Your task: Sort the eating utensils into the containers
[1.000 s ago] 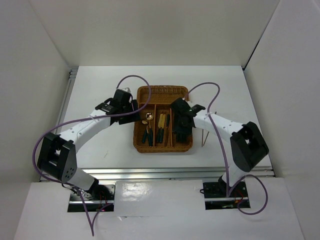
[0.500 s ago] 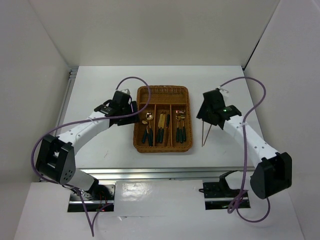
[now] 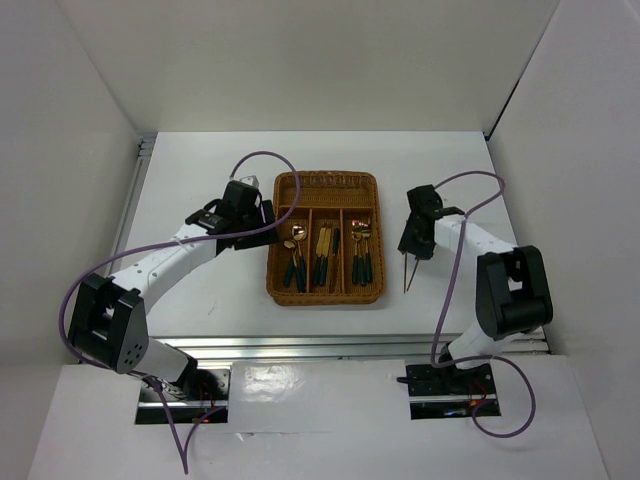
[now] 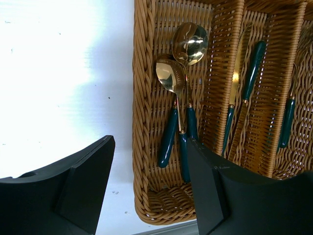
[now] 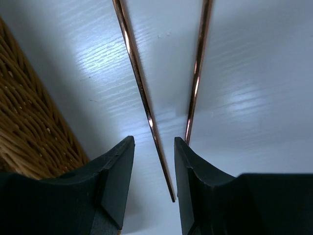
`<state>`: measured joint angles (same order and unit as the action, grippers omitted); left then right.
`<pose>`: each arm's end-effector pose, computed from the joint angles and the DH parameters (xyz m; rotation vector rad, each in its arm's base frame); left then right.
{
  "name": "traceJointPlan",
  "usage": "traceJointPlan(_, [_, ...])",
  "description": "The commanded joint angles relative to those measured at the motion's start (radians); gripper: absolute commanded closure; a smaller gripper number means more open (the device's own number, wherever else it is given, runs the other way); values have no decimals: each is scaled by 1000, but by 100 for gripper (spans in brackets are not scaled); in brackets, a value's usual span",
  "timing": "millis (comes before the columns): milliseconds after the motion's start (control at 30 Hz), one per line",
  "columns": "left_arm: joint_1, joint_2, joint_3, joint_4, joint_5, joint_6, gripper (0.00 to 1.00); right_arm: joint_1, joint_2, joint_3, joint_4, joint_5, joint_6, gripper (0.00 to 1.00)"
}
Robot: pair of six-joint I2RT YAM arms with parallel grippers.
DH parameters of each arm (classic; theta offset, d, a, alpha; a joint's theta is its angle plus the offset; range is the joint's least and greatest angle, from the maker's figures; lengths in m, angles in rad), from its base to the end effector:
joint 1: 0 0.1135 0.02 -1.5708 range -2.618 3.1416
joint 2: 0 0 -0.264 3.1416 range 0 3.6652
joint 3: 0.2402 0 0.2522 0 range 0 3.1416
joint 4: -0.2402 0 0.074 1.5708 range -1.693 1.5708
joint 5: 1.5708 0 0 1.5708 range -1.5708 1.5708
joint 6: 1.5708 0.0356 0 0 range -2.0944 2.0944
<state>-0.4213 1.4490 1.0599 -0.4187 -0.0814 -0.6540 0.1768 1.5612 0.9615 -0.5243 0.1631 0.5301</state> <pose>0.2868 -0.1254 0.2590 -0.3195 2.3941 -0.4117 0.2970 0.0472 0.1903 0.5175 2.6172 0.0052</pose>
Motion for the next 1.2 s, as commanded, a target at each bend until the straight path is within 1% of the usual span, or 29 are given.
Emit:
traceJointPlan(0, [6, -16, -6, 15, -15, 22, 26, 38, 42, 60, 49, 47, -22, 54])
traceJointPlan(200, [6, -7, 3, 6, -15, 22, 26, 38, 91, 60, 70, 58, -42, 54])
traceJointPlan(233, [6, -7, 3, 6, -15, 22, 26, 38, 91, 60, 81, 49, -42, 56])
traceJointPlan(400, [6, 4, 12, 6, -15, 22, 26, 38, 149, 78, 81, 59, -51, 57])
traceJointPlan(433, [6, 4, 12, 6, -15, 31, 26, 38, 163, 79, 81, 59, -51, 59])
traceJointPlan(600, [6, 13, 12, 6, -6, 31, 26, 38, 183, 98, 81, 69, -51, 59])
traceJointPlan(733, [6, 22, 22, 6, -6, 31, 26, 38, 232, 129, 81, 79, -51, 59])
traceJointPlan(1000, [6, 22, 22, 6, -6, 31, 26, 38, 321, 187, 92, 81, -61, 65])
traceJointPlan(1167, [6, 22, 22, 6, -6, 40, 26, 0, 364, 207, 102, 50, -70, 69])
